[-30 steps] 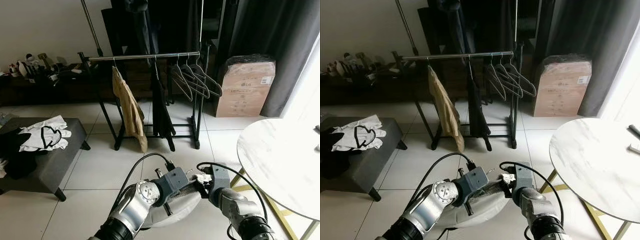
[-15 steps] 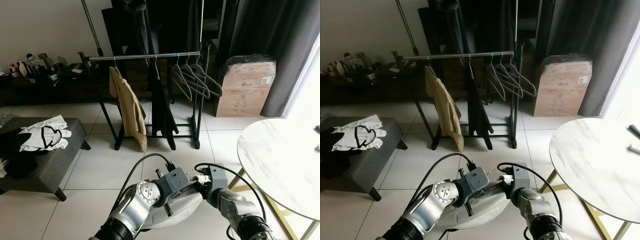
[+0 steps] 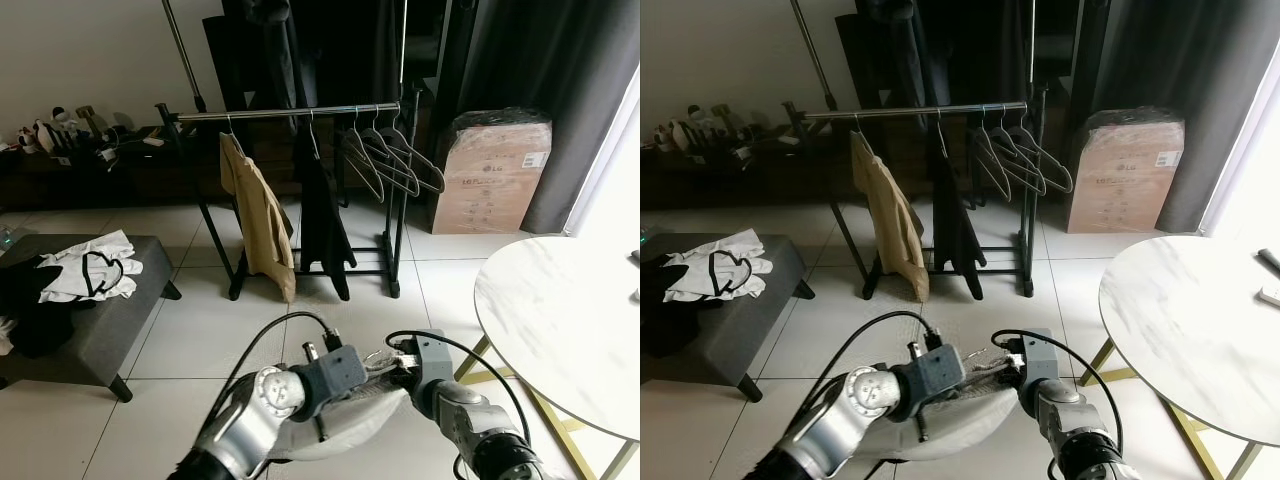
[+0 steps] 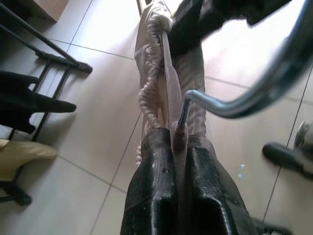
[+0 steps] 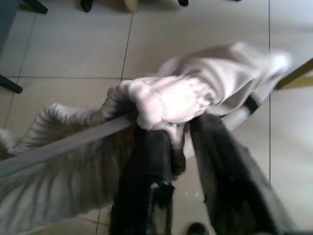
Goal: Hang hanger
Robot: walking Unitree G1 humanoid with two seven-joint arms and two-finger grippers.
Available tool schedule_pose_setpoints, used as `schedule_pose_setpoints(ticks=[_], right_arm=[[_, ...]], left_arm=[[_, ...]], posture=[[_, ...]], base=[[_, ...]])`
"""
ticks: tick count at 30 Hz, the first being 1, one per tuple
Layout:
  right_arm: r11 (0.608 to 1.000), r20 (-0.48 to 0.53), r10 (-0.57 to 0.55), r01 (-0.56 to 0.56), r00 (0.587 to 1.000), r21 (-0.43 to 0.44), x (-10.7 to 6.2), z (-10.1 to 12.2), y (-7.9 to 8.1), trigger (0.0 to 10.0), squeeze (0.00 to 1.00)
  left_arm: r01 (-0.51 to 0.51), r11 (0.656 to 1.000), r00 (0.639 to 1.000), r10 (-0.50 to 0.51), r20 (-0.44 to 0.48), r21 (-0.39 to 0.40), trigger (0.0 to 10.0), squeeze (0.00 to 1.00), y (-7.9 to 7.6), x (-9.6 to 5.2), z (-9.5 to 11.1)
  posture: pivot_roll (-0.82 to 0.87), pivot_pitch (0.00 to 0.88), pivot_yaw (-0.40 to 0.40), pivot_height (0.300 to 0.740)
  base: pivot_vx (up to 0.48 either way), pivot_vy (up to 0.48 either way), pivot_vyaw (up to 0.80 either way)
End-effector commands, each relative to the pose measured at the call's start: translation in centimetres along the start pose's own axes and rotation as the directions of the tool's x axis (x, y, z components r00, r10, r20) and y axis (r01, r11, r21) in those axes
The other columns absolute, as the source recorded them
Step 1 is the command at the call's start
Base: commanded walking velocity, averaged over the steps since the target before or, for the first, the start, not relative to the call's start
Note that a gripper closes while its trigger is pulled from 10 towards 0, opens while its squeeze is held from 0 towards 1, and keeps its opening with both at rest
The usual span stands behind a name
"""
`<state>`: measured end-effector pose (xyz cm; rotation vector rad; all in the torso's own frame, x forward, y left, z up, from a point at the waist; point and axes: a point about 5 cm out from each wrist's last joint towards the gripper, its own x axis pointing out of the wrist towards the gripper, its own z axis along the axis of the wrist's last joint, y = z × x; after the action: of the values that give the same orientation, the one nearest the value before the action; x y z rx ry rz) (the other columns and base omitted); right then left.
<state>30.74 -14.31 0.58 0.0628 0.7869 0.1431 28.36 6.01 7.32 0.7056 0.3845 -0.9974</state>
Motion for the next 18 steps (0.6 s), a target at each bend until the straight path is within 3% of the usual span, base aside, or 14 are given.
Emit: schedule_pose_setpoints(ticks=[1, 12, 16, 18], right_arm=[[0.999, 0.039, -0.036, 0.036, 0.999, -0.008, -0.1, 1.0, -0.7, 0.0, 0.00], [0.998, 0.043, -0.061, 0.062, 0.997, -0.020, -0.1, 1.2, -1.2, 0.0, 0.00], [0.997, 0.041, -0.072, 0.073, 0.997, -0.028, -0.2, 1.2, -1.4, 0.0, 0.00], [0.996, 0.032, -0.086, 0.087, 0.996, -0.036, -0.2, 0.9, -1.8, 0.0, 0.00]], left_arm=[[0.019, 0.999, 0.999, -0.017, -0.050, 0.045, 10.0, 0.00, -0.3, -0.5, -1.1], [0.004, 0.994, 0.990, 0.012, -0.143, 0.112, 10.0, 0.00, -0.1, -3.5, -4.0], [-0.021, 0.994, 0.996, 0.030, -0.081, 0.108, 10.0, 0.00, 0.0, -4.8, -3.8], [-0.014, 0.992, 1.000, 0.017, -0.024, 0.129, 10.0, 0.00, -0.3, -6.4, -3.5]], posture=[[-0.03, 0.000, 0.068, 0.740], [-0.03, 0.000, 0.068, 0.740], [-0.02, 0.000, 0.067, 0.740], [-0.02, 0.000, 0.064, 0.740]], base=[[0.000, 0.000, 0.00], [0.000, 0.000, 0.00], [0.000, 0.000, 0.00], [0.000, 0.000, 0.00]])
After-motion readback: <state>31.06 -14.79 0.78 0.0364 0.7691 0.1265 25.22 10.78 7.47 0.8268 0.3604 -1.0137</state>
